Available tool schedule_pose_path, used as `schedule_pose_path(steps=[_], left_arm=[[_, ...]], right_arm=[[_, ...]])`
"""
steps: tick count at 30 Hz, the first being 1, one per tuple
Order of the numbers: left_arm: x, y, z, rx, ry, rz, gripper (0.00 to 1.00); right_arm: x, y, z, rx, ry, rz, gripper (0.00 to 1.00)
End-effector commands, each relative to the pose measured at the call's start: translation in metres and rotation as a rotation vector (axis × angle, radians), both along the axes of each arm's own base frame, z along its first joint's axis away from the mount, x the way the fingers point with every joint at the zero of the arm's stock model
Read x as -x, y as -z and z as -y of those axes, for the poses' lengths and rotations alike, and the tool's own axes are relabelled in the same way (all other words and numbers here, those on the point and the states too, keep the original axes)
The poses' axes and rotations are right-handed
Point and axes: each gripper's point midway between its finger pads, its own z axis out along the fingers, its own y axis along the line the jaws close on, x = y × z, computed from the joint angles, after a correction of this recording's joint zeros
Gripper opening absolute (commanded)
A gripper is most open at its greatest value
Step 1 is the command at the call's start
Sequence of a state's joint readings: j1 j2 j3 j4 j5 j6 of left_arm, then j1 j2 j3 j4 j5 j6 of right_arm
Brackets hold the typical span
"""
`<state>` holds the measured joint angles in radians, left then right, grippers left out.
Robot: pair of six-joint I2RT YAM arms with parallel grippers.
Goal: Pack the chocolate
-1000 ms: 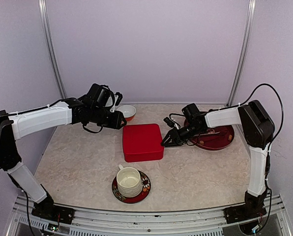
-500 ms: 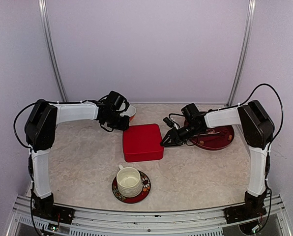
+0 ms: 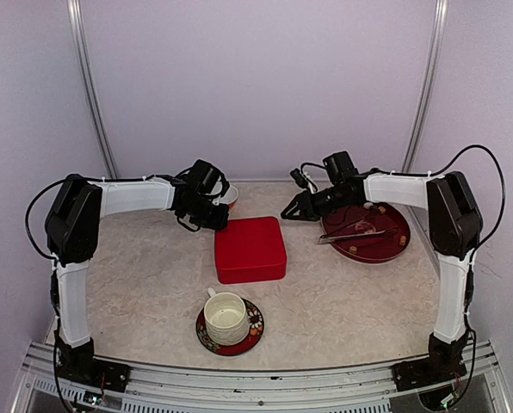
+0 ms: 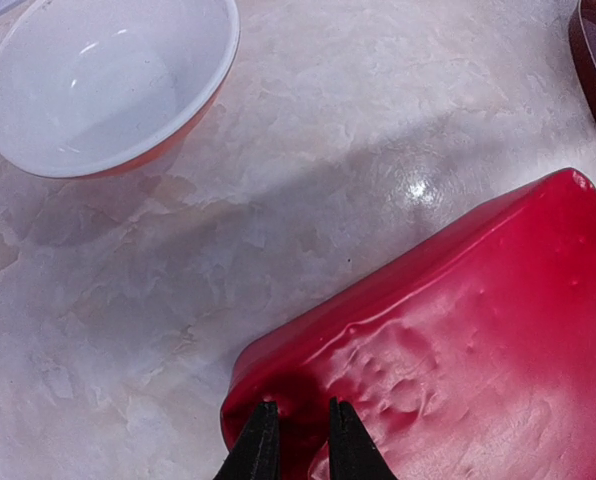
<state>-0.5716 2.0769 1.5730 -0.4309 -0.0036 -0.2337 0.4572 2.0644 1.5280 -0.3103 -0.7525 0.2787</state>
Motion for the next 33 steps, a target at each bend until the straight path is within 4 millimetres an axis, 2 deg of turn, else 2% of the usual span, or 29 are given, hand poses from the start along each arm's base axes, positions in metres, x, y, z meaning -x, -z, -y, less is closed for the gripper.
schedule_pose_path(steps=[1,5,6,9,14,16,18,20,23,27,30,33], left_arm=[[0.016,0.035,-0.013,-0.068,0.005,-0.113,0.18],[0.014,0.03,-0.011,-0.058,0.006,-0.103,0.18],[0.013,0.029,-0.01,-0.056,0.005,-0.1,0.18],[0.012,0.029,-0.01,-0.056,0.004,-0.099,0.18],[0.013,0.032,-0.011,-0.061,0.005,-0.103,0.18],[0.013,0.031,-0.011,-0.06,0.006,-0.102,0.18],[0.012,0.032,-0.011,-0.059,0.006,-0.103,0.18],[0.013,0.033,-0.011,-0.058,0.008,-0.105,0.18],[0.013,0.033,-0.012,-0.059,0.008,-0.106,0.18],[0.01,0.027,-0.015,-0.06,-0.001,-0.09,0.18],[0.004,0.003,-0.014,-0.033,-0.011,-0.039,0.18],[0.0,-0.033,-0.014,-0.013,-0.026,0.033,0.18]], right_arm=[[-0.03,-0.054,-0.008,-0.018,0.03,0.177,0.34],[-0.041,-0.057,-0.022,0.066,0.036,0.265,0.23],[-0.041,-0.051,-0.029,0.102,0.032,0.285,0.2],[-0.053,-0.035,-0.032,0.242,0.069,0.339,0.13],[-0.059,-0.016,-0.042,0.347,0.072,0.387,0.11],[-0.065,0.005,-0.041,0.386,0.083,0.369,0.1],[-0.068,0.036,-0.04,0.433,0.073,0.324,0.09],[-0.064,0.07,-0.039,0.477,0.051,0.27,0.08],[-0.054,0.099,-0.031,0.529,0.025,0.216,0.06],[-0.044,0.103,-0.025,0.534,0.016,0.208,0.06],[-0.041,0.096,-0.023,0.524,0.015,0.208,0.06],[-0.037,0.088,-0.026,0.496,0.004,0.213,0.06]])
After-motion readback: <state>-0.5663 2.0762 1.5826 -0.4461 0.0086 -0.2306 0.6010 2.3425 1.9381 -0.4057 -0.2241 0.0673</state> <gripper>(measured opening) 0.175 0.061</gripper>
